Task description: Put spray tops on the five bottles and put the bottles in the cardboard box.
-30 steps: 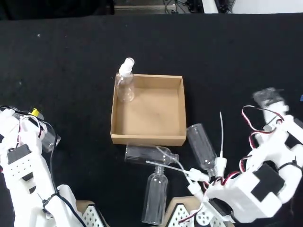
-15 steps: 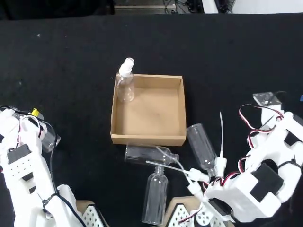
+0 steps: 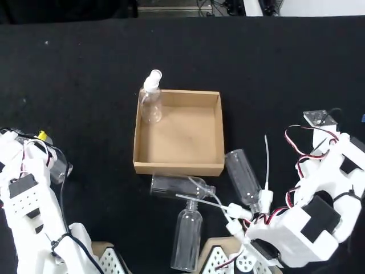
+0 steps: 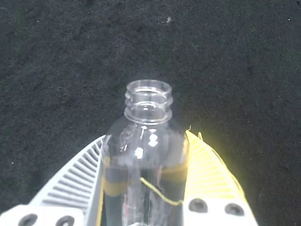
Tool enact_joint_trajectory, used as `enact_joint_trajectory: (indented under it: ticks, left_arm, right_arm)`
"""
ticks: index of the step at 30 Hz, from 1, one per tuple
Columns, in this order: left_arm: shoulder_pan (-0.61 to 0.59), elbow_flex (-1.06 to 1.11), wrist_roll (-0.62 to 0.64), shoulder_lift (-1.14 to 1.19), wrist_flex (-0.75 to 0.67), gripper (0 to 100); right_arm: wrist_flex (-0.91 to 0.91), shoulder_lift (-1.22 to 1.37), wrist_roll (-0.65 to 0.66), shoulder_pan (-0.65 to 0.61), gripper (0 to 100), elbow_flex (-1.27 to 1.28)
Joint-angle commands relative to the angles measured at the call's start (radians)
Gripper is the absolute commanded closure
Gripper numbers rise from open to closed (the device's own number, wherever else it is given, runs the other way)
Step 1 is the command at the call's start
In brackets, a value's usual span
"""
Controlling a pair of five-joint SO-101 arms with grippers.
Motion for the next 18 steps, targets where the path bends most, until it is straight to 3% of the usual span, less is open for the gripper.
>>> enact_joint_trajectory:
  ticks: [1,13,18]
  left_arm:
    - [0.004,-0.031,0.003,-0.031,-0.021,97]
    - [0.005,-0.031,0.003,-0.031,-0.02,97]
    - [0.01,-0.031,0.003,-0.031,-0.02,97]
  right_arm:
    - [0.0,-0.005,-0.009,-0.021,86.9,0.01]
    - [-0.16,-0.015,0.002,-0.015,87.8,0.124]
    - [-0.149,-0.061,-0.043,-0.012,98.8,0.073]
